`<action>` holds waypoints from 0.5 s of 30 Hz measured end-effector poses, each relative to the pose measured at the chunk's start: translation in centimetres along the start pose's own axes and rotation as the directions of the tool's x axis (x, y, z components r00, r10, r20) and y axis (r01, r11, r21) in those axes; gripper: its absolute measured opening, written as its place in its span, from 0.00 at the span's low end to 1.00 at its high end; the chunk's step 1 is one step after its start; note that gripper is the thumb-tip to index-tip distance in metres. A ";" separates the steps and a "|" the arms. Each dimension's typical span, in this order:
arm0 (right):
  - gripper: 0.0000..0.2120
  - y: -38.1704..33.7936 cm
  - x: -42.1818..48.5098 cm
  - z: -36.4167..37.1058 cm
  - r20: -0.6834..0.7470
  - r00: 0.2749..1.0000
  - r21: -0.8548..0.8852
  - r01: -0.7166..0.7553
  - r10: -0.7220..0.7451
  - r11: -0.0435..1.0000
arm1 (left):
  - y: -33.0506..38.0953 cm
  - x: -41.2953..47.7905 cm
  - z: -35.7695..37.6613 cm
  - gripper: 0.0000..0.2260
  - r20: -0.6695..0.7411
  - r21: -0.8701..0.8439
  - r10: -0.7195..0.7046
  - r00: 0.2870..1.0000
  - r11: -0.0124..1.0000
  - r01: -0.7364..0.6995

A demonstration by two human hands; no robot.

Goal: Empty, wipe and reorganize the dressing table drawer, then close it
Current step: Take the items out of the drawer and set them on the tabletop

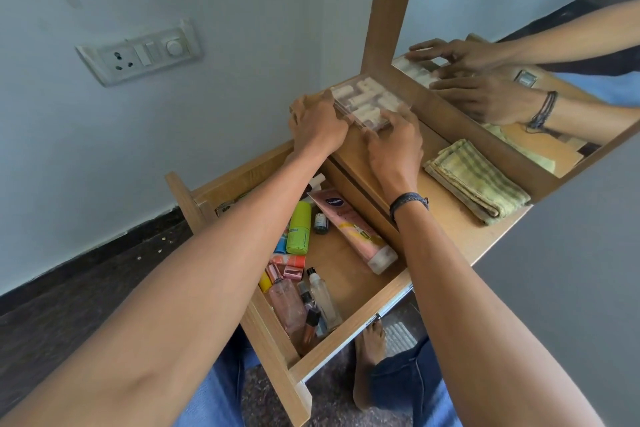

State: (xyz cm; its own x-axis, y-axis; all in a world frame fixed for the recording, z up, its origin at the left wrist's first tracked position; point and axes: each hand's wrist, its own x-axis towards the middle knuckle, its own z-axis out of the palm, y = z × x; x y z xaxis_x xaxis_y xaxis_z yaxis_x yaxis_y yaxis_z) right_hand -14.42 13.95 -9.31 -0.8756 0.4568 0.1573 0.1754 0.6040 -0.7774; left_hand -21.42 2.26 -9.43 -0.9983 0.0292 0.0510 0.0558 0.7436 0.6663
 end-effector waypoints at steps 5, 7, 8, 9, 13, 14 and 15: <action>0.25 -0.3 0.0 -0.1 0.033 0.999 -0.024 -0.011 0.011 1.000 | 0.0 -0.8 -0.9 0.30 0.031 -0.123 -0.027 0.999 0.992 0.031; 0.25 -0.3 -0.1 -0.1 0.036 0.999 -0.019 -0.017 0.018 1.000 | -0.1 -2.2 -1.7 0.30 -0.005 -0.291 -0.052 0.999 0.956 0.048; 0.25 -0.3 -0.1 -0.2 0.034 0.999 -0.012 -0.023 0.024 1.000 | -0.3 -3.1 -2.1 0.28 -0.034 -0.363 -0.075 0.997 0.930 0.058; 0.25 -0.4 -0.1 -0.2 0.029 0.999 0.001 -0.029 0.029 1.000 | -0.7 -4.1 -2.5 0.27 -0.063 -0.410 -0.098 0.993 0.910 0.064; 0.24 -0.5 -0.3 -0.5 -0.018 1.000 0.075 0.001 0.000 0.997 | -3.0 -9.0 -3.5 0.24 -0.074 -0.514 -0.194 0.978 0.848 0.129; 0.23 -0.5 -0.5 -0.6 -0.041 0.999 0.100 0.021 -0.017 0.995 | -3.7 -10.2 -3.7 0.23 -0.067 -0.522 -0.206 0.976 0.841 0.142; 0.20 -0.4 -0.7 -0.7 -0.069 0.997 0.126 0.043 -0.035 0.991 | -4.3 -11.4 -3.7 0.22 -0.059 -0.518 -0.211 0.976 0.842 0.151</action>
State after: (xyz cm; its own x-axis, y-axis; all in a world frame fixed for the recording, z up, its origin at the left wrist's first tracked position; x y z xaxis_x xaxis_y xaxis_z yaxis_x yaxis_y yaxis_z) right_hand -13.60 13.85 -8.65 -0.8479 0.4796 0.2261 0.0792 0.5362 -0.8404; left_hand -10.18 -3.78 -10.14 -0.9848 -0.1673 -0.0469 -0.0938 0.2850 0.9539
